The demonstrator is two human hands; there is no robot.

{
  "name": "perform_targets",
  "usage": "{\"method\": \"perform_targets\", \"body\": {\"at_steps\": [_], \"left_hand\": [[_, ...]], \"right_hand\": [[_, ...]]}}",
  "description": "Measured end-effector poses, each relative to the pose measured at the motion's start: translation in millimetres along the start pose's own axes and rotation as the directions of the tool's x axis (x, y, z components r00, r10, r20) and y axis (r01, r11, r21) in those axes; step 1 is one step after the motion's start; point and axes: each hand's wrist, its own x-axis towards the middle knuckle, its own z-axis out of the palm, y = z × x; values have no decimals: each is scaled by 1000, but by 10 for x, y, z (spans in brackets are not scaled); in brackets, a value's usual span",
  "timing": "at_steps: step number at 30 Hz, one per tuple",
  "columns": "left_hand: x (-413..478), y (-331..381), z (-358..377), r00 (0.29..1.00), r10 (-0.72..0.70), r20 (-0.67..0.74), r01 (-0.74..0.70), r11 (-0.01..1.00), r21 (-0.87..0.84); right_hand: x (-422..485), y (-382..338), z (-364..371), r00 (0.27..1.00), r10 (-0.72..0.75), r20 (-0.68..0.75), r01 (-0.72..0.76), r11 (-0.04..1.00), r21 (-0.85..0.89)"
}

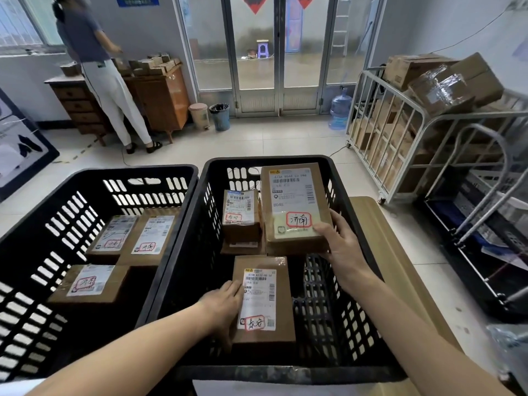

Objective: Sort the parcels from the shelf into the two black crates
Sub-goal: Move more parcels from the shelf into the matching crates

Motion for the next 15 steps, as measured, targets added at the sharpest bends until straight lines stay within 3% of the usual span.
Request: {"method": "perform_targets", "body": {"at_steps": [15], "left_hand": [[32, -70, -28, 999, -15, 33, 18, 996, -88]], "right_hand": [[-39, -10, 10, 1000, 20, -22, -21, 999, -36]]}}
